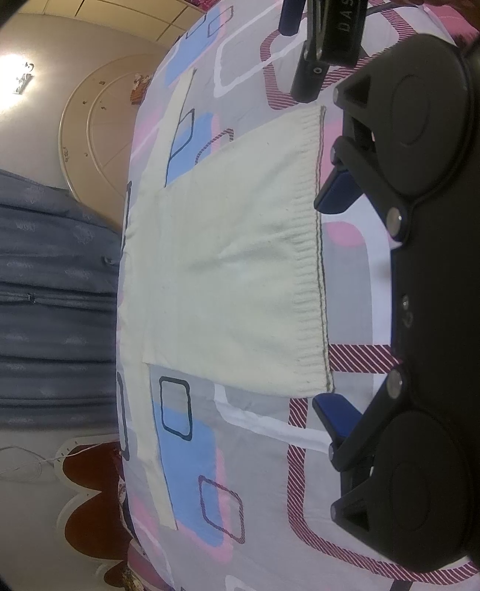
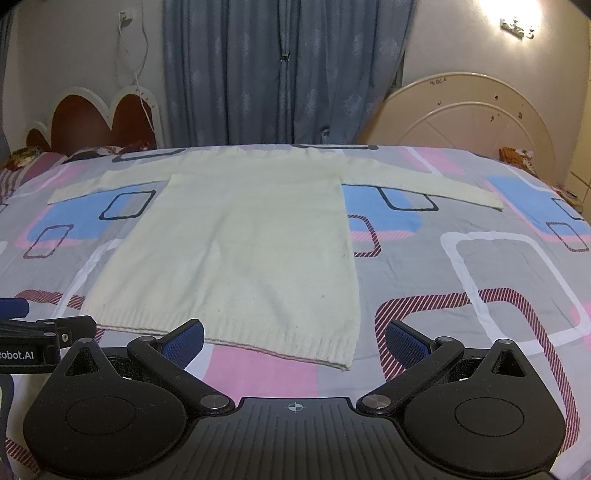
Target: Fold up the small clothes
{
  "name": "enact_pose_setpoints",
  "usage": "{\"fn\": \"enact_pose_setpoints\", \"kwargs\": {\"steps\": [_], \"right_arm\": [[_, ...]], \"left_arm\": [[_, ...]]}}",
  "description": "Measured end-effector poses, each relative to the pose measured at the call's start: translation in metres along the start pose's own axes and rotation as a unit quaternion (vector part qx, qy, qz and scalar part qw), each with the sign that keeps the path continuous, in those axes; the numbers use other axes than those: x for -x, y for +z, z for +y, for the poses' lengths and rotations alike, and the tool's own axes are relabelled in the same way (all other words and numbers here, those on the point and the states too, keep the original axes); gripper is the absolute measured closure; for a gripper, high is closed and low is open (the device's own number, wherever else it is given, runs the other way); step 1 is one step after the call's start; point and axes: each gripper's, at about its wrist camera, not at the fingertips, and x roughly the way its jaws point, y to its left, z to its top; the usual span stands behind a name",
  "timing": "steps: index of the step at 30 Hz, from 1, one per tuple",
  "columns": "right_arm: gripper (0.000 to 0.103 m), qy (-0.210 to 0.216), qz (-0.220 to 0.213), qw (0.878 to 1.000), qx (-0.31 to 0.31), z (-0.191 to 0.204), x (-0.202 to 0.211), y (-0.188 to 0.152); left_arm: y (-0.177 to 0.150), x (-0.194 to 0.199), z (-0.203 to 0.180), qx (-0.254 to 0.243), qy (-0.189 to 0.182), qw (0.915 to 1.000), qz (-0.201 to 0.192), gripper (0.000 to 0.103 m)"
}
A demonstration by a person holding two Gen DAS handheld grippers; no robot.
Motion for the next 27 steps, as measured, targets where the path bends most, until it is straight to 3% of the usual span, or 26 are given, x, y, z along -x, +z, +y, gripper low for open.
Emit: {"fn": "enact_pose_setpoints", "kwargs": {"steps": [27], "right_arm": [[0.000,-0.001,-0.003,1.000,-0.003,-0.0018,0.0018,0.0019]], "left_arm": [[0.0020,0.0004,-0.0047,-0.005,0.000,1.0000,0.000,0.000]]}}
